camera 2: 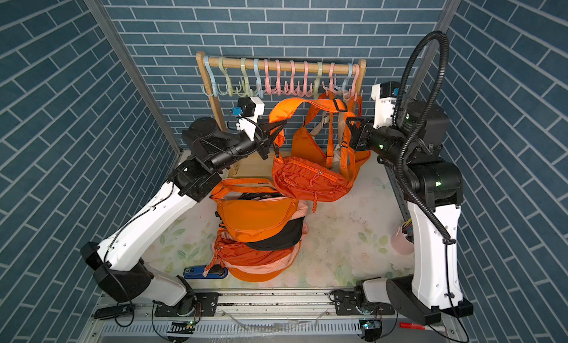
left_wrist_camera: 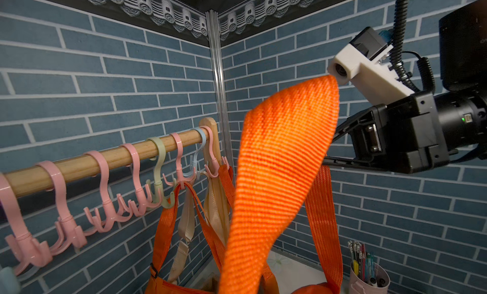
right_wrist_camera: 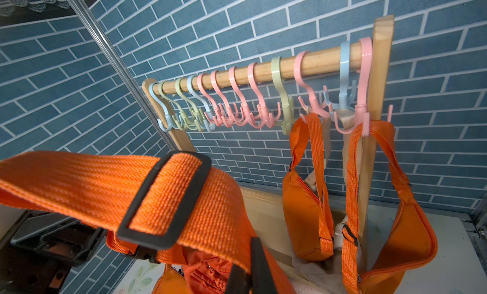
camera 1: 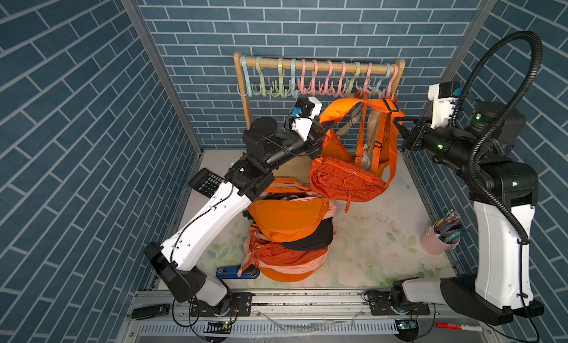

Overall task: Take the bag off the hook
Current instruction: Pick up the bag from the hook, then place the bag inside the bag.

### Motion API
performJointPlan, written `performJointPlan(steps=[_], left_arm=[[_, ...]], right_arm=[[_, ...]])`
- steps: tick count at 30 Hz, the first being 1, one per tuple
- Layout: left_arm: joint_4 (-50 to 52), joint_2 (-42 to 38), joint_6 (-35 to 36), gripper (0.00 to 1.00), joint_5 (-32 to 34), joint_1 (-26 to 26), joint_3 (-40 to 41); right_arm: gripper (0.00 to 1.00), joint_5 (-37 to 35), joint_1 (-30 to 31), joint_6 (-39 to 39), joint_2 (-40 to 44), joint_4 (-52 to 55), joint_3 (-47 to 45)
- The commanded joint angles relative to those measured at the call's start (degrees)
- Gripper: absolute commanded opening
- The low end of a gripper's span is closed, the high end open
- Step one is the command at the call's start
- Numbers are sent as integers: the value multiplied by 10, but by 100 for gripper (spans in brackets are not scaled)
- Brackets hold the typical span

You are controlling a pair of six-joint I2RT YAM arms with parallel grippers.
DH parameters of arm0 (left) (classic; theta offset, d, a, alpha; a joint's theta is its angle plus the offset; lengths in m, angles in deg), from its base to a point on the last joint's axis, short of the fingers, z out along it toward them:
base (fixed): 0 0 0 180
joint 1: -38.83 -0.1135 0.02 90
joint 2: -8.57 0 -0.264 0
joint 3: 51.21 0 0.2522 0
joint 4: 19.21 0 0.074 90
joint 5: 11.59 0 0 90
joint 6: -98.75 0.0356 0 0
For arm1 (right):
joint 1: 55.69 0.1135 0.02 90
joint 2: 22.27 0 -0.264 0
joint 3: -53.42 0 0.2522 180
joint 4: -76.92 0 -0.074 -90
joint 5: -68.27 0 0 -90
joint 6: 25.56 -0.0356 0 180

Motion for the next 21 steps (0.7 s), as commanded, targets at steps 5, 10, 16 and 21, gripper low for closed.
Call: performJointPlan(steps=[5, 10, 16, 21], left_arm=[[50, -98, 15, 0, 39, 34, 55], [88, -162, 14, 0, 60, 48, 76], [132, -252, -1, 0, 84, 51, 115], [204, -314, -14, 0, 101, 51, 133]], right_arm=[[0, 36, -1, 1, 36, -3, 10], [0, 62, -1, -17, 40, 5, 25], [0, 78, 1, -33, 47, 1, 24], [0, 98, 9, -71, 67, -60, -52]])
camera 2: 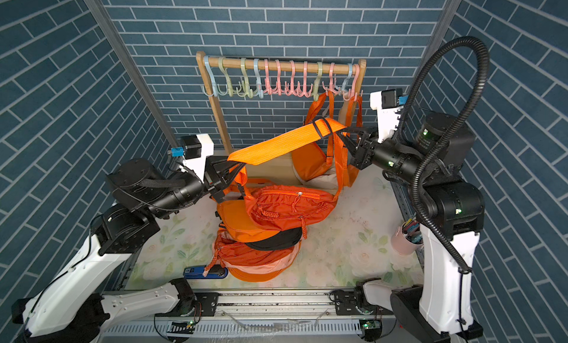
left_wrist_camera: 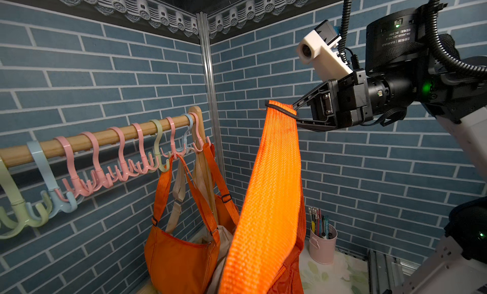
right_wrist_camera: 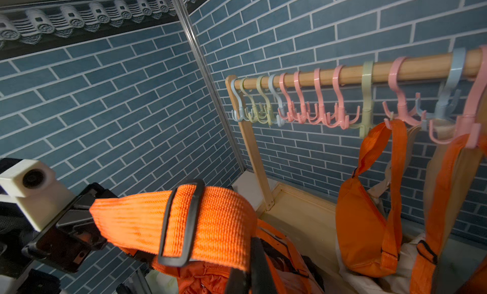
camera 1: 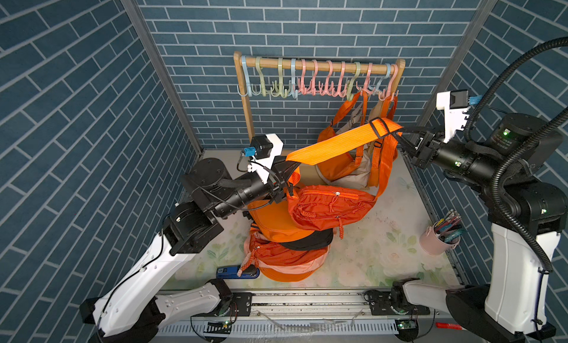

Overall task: Take the bag off the hook
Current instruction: Place the bag inside the bag.

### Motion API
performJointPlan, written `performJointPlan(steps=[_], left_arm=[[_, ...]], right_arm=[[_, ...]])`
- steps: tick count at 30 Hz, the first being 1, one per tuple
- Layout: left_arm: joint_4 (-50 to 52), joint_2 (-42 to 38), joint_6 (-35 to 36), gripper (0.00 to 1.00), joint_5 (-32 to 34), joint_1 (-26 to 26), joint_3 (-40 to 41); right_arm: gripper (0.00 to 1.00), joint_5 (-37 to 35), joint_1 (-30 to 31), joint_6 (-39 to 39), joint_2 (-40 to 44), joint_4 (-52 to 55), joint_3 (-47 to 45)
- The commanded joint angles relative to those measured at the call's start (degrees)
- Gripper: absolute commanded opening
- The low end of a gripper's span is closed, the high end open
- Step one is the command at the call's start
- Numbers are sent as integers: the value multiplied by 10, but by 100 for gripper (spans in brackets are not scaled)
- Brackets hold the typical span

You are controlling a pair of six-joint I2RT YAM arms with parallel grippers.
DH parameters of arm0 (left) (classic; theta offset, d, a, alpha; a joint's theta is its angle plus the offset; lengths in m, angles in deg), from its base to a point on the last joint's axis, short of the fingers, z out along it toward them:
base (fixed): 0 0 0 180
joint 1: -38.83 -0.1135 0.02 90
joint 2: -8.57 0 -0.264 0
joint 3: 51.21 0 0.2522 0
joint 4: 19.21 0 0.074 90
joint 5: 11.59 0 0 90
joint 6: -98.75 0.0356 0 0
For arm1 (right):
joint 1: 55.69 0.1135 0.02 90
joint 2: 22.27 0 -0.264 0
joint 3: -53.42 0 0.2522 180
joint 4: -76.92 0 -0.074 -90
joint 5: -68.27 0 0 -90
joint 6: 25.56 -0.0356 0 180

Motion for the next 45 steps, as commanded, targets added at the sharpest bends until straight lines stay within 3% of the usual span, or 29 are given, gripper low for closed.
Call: performJointPlan(steps=[1, 5, 11, 18, 26, 31, 38, 45], left_arm=[[54, -68, -15, 0, 48, -5, 6], [82, -133, -19, 0, 111, -5, 56], [134, -201, -23, 0, 175, -5, 99], [127, -274, -39, 0, 279, -5, 227], [111, -253, -37, 0, 340, -13, 280], [95, -231, -51, 0, 298, -69, 304], [56, -184, -135, 0, 119, -248, 341], [50, -144, -120, 0, 127, -276, 348]], right_arm=[[0, -46, -5, -57, 19, -82, -59], [0, -80, 66, -45, 27, -129, -132], [0, -158, 170, 2, -29, -132, -162], [0, -214, 180, 6, -52, -200, -233], [0, -235, 180, 24, -87, -220, -252], [0, -247, 179, 32, -96, -240, -273], [0, -243, 178, 41, -122, -248, -277], [0, -231, 173, 41, -136, -286, -299]])
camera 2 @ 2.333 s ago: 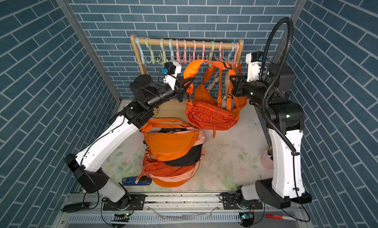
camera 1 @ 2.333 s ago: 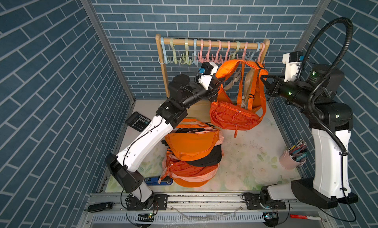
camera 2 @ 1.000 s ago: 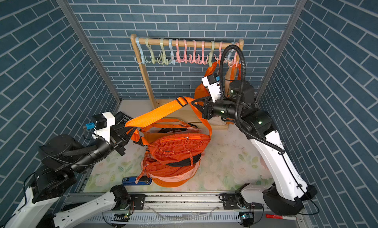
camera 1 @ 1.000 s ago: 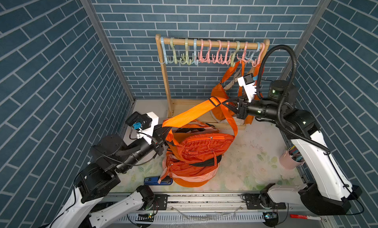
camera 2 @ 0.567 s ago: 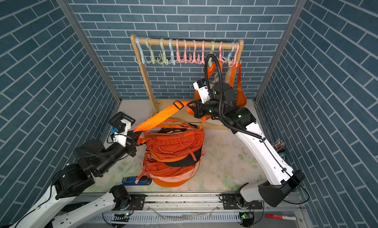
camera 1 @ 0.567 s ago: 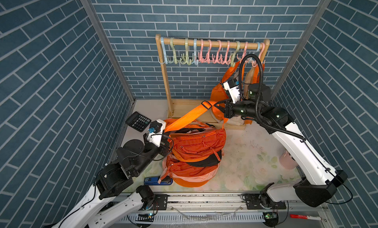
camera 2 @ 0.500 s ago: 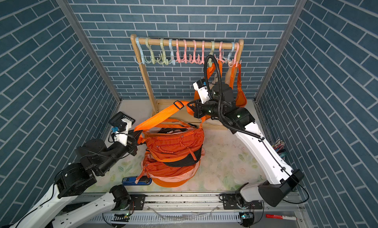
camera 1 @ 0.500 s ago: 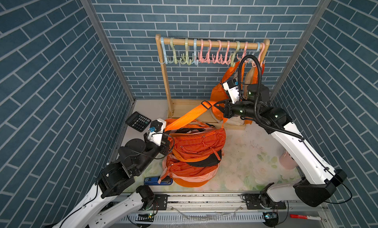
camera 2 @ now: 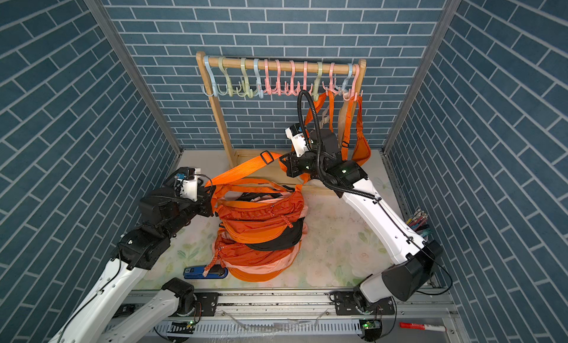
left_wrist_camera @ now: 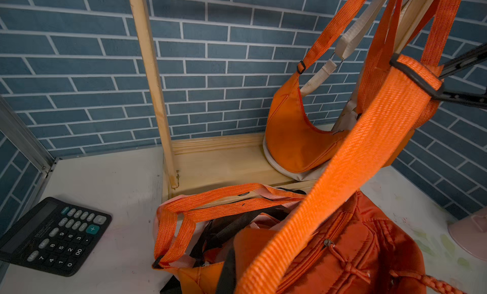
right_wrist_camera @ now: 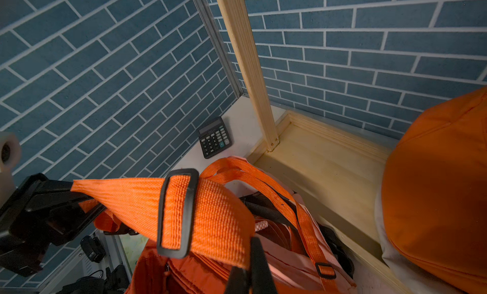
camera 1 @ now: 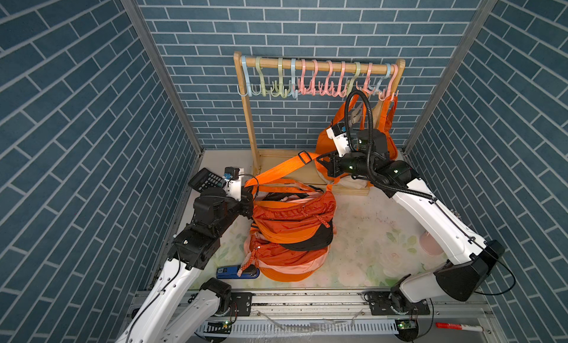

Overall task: Take the bag off the hook
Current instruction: Place the bag inside the bag.

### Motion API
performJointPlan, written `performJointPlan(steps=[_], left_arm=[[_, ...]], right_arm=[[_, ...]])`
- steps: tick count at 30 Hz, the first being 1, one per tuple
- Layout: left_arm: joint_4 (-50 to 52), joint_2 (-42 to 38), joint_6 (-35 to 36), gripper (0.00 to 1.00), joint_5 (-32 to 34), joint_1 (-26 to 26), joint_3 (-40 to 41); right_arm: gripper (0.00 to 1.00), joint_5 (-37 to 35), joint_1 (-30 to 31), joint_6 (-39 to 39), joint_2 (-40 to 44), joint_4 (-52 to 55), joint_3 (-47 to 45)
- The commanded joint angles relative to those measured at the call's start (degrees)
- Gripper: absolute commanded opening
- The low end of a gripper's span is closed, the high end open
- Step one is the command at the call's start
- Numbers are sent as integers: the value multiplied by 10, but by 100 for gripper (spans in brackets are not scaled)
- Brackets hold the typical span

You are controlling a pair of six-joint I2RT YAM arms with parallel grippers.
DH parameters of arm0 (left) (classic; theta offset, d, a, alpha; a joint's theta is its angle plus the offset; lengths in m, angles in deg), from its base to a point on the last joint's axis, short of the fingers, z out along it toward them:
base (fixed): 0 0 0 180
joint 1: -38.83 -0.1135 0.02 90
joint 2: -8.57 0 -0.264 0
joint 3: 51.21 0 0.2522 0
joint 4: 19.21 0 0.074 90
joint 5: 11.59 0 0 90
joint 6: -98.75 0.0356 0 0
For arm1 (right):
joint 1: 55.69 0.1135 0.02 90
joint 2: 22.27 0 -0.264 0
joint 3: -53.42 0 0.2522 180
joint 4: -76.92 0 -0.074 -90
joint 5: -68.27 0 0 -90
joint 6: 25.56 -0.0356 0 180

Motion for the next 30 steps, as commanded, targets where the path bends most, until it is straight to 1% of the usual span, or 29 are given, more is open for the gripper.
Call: performJointPlan(steps=[1, 5, 18, 23, 27, 30], left_arm=[[10, 5, -9, 0, 32, -21, 2], [9, 25, -8, 0, 27, -34, 3], [-16, 107, -21, 0, -41, -91, -2], [-19, 146, -16, 0, -46, -105, -16], [-47, 169, -22, 0, -61, -114, 0], [-52, 189, -25, 0, -63, -120, 8]], right_arm=[[0, -71, -33, 7, -8, -45, 1], [0, -58, -38, 6, -38, -51, 8], [0, -12, -64, -9, -104, -105, 0], [0, 13, -75, -20, -132, -124, -6], [0, 26, -79, -32, -146, -163, -30], [0, 35, -84, -38, -169, -181, -32]])
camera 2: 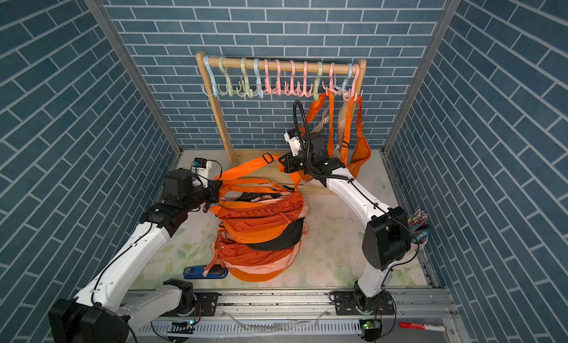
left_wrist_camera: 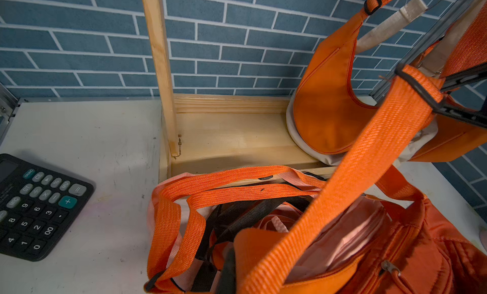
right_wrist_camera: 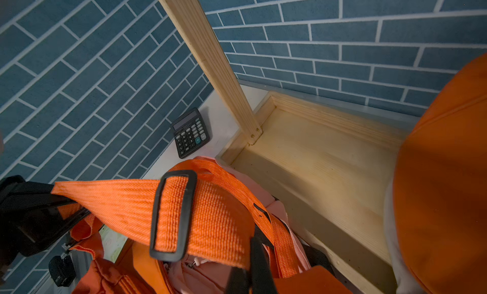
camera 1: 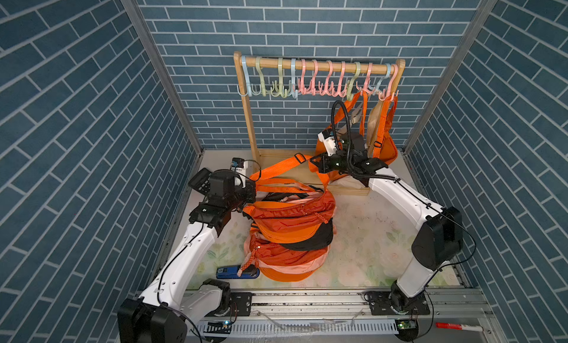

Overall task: Take the bag off the hook
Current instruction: Place the bag inside the bag.

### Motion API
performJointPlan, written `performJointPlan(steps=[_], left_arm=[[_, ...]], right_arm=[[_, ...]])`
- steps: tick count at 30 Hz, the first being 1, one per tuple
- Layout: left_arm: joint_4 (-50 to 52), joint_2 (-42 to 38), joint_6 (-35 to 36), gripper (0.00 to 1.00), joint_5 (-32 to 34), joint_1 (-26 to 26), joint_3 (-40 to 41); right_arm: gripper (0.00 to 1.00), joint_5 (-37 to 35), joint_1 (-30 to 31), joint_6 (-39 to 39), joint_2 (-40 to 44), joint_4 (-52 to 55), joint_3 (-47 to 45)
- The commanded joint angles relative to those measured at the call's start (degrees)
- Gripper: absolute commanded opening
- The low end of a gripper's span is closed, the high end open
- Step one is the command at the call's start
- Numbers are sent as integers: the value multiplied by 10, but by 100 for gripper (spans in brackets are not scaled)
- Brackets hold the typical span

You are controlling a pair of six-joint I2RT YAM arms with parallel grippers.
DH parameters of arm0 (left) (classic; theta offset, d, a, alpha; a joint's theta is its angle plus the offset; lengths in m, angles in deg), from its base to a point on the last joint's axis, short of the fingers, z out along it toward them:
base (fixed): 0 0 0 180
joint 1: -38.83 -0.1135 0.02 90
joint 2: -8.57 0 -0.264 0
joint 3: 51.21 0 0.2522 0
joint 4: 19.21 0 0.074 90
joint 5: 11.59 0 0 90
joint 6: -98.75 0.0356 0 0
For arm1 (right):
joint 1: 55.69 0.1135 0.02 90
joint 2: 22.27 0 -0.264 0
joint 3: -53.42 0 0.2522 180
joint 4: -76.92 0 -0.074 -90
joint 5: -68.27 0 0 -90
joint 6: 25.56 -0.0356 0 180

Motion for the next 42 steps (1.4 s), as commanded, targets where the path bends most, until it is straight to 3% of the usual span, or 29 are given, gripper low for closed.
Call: performJointPlan(steps=[1, 3, 10, 22, 25, 32, 37, 40, 42], left_arm=[[2, 14, -13, 0, 28, -22, 12], [-3, 26, -17, 2, 24, -27, 16], [-41, 71, -64, 20, -35, -80, 19], [-22, 123, -61, 41, -41, -87, -4], [-13, 121, -55, 47, -23, -86, -19], [1, 131, -53, 57, -10, -87, -37], [30, 98, -53, 73, 39, -87, -46], [36, 71, -53, 98, 60, -86, -45], [38, 54, -53, 99, 69, -86, -45]], right_arm=[[0, -24, -31, -26, -27, -47, 3], [0, -14, -35, -29, -47, -46, 15], [3, 10, -41, -42, -107, -58, 46], [4, 28, -43, -58, -228, -20, 183], [15, 30, -45, -51, -233, -11, 189], [51, 24, -49, -42, -225, 0, 188], [73, 14, -49, -20, -208, 24, 187], [83, 8, -49, -6, -193, 45, 194], [86, 4, -49, 2, -181, 56, 192]])
